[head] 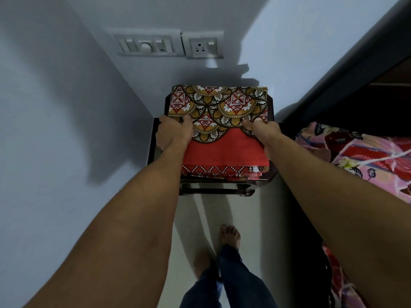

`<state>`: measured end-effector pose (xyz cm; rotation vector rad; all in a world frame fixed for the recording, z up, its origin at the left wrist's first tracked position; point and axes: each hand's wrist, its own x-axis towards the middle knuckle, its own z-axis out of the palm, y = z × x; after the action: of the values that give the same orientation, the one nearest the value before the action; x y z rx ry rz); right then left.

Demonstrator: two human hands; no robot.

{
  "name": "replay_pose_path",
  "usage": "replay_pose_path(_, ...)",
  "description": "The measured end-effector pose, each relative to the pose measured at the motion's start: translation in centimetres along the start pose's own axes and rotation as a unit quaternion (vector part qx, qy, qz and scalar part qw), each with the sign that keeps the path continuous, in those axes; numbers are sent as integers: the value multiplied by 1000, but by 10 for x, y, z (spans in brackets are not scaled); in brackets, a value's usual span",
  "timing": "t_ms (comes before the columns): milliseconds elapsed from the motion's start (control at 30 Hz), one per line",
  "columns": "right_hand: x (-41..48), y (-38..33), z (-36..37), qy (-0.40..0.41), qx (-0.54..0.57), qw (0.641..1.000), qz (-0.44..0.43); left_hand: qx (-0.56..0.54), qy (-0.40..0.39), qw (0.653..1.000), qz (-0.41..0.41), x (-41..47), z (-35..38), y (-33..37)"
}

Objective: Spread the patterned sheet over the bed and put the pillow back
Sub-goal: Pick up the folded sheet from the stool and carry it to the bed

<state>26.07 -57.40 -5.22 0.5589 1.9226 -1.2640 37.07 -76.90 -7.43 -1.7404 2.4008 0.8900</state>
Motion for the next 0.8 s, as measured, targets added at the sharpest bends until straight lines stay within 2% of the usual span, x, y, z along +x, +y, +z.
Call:
replay_pose_path(300, -49, -19, -16, 0, 9, 999, -43, -32, -3, 999, 13, -26, -43, 10)
replay_pose_path(533, -115, -49, -36, 13, 24, 995, -91, -69, -2, 997, 28, -63, -107, 38)
replay_pose_path(800, -210, -84, -77, 34, 53, 987, -147, -71, 24, 993, 88, -123, -191, 83)
